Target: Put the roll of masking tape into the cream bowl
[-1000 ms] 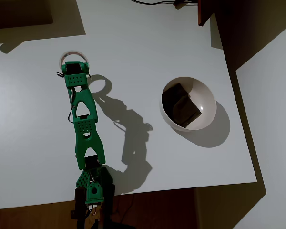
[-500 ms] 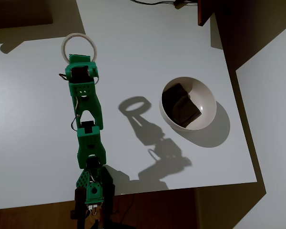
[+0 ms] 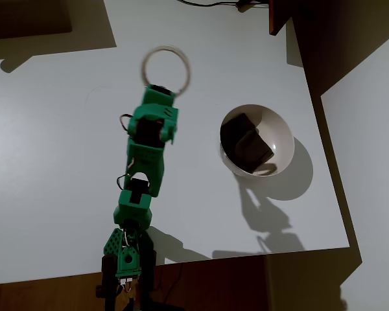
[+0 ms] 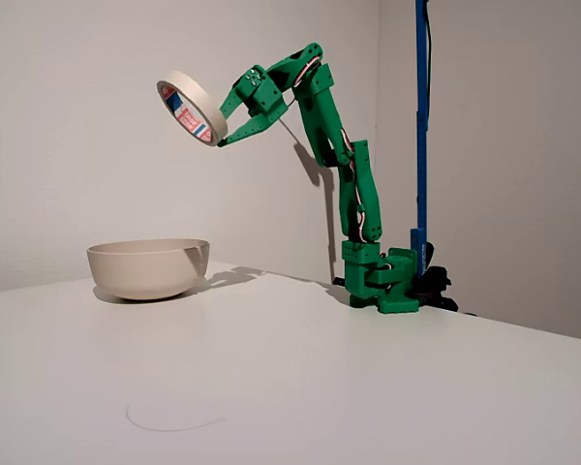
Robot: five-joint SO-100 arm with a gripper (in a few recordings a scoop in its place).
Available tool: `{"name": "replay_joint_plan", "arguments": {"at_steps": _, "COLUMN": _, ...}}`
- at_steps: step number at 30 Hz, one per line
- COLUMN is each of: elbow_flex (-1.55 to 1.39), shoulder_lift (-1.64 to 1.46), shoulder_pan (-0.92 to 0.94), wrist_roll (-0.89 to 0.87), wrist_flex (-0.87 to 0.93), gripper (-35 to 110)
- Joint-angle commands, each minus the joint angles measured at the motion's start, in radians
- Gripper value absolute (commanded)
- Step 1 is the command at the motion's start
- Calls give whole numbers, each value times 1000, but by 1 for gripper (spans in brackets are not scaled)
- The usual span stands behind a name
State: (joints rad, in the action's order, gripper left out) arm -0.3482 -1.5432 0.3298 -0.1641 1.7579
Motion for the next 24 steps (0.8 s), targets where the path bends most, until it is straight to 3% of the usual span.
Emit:
{"name": "replay_joint_plan", "arguments": {"at_steps": 1, "elbow_flex": 64, "shoulder_lift": -130, "shoulder_pan": 147, "wrist_roll": 17, "wrist_flex": 26, "gripper": -8}}
{"name": "replay_joint_plan", "arguments": {"at_steps": 14, "elbow_flex": 64, "shoulder_lift": -46, "shoulder_pan": 580, "wrist_roll": 37, "wrist_flex": -107, "gripper": -8}}
{"name": "replay_joint_plan", "arguments": {"at_steps": 24, "elbow_flex": 64, "shoulder_lift": 225, "shoulder_pan": 724, "wrist_roll": 77, "wrist_flex": -374, "gripper": -8}}
